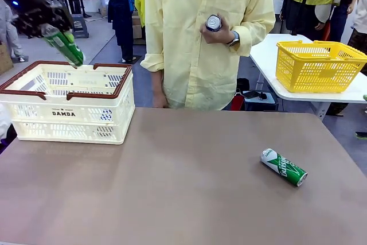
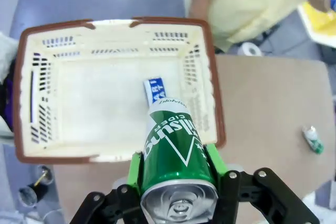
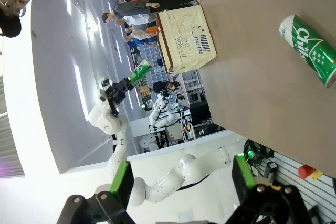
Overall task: Place the drinks into the Shopping basket.
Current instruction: Pick up one drink and place it into the Shopping basket.
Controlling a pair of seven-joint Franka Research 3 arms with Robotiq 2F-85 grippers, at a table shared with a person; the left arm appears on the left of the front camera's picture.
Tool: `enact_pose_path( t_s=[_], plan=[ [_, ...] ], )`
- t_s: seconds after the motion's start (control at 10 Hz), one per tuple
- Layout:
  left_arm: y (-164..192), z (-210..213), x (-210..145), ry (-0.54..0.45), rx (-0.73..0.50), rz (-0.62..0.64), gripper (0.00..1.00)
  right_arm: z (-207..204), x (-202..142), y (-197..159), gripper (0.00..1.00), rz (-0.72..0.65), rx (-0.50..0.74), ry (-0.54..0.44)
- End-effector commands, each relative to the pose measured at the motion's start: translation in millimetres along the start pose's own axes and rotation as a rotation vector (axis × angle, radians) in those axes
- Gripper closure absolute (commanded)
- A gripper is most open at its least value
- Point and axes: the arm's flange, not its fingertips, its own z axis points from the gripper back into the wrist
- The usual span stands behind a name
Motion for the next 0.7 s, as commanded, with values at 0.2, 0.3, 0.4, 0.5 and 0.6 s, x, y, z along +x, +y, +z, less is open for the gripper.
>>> enact_pose_path(
  t_s=[0.2,0.3,0.4,0.5,0.6],
  plan=[
    [-0.5,-26.2,5.2,0.023,0.062,0.029,1.00,1.3,-1.0,-0.3,0.00,0.026,0.003,0.008],
    [-0.5,-26.2,5.2,0.023,0.062,0.029,1.00,1.3,-1.0,-0.3,0.00,0.026,0.003,0.008],
    [-0.5,-26.2,5.2,0.023,0.062,0.029,1.00,1.3,-1.0,-0.3,0.00,0.026,0.003,0.008],
    [-0.5,-26.2,5.2,0.023,0.062,0.029,1.00,1.3,-1.0,-0.3,0.00,0.026,0.003,0.008],
    [-2.8,-37.4,8.1,0.061,0.092,0.056,1.00,1.3,-1.0,-0.3,0.00,0.026,0.003,0.008]
  ],
)
